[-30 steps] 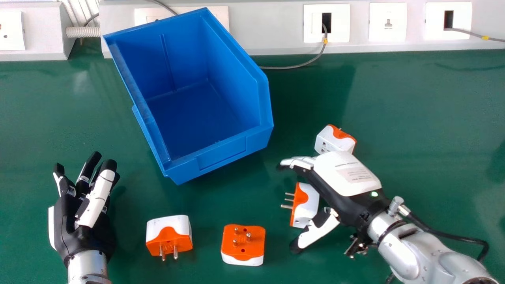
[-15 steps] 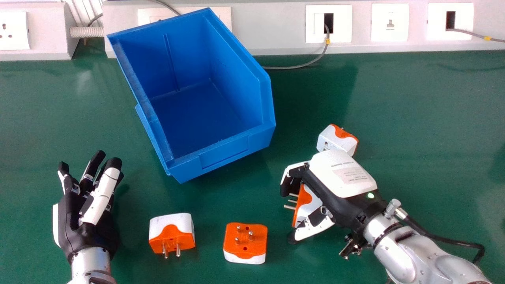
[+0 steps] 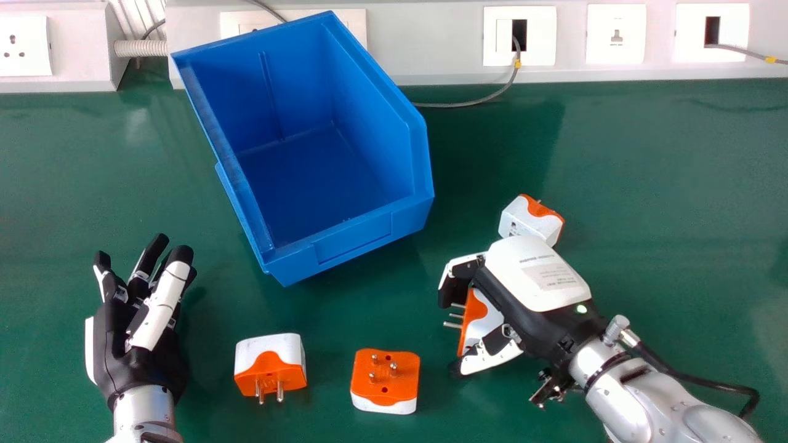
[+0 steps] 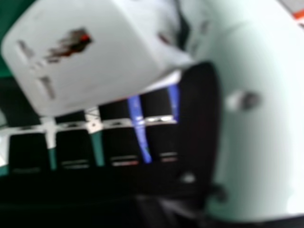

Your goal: Pick all objects and put in blue box

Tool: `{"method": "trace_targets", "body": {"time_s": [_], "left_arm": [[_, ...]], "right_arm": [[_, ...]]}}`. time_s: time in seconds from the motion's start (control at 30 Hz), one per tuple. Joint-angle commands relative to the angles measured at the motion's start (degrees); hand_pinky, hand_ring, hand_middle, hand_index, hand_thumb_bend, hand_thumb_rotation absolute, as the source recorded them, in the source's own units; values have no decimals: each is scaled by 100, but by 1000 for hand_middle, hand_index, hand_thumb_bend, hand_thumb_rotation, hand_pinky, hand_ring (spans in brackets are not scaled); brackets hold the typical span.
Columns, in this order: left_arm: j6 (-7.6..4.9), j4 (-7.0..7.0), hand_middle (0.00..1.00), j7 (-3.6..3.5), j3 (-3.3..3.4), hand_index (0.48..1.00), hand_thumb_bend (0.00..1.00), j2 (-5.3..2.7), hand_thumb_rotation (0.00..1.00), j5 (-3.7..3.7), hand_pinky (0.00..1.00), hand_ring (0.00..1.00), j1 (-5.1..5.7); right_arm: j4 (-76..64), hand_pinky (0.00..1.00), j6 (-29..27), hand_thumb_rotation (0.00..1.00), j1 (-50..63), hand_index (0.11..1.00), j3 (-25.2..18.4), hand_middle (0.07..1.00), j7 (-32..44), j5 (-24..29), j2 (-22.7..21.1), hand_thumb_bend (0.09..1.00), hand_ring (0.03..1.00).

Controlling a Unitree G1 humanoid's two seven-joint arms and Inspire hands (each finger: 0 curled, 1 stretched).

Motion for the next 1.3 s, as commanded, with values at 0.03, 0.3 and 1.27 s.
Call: {"method": "trace_targets", "body": {"time_s": [0.03, 0.3, 1.27], "left_arm": [[485, 348, 837, 146, 3, 777, 711, -110, 35, 40, 813, 835, 323], [435, 319, 843, 115, -22, 791, 684, -133, 29, 61, 817, 840, 308], [303, 447, 853, 96, 1, 793, 683, -203, 60, 138, 834, 850, 233]], "right_arm": [[-440, 335, 2, 0, -27, 511, -162, 519, -96, 112, 31, 494, 441], [-2847, 351, -507, 0, 257, 503, -1042, 489, -485, 176, -430, 498, 431], [-1172, 338, -122, 0, -3920, 518, -614, 487, 546, -569, 941, 498, 427]]}}
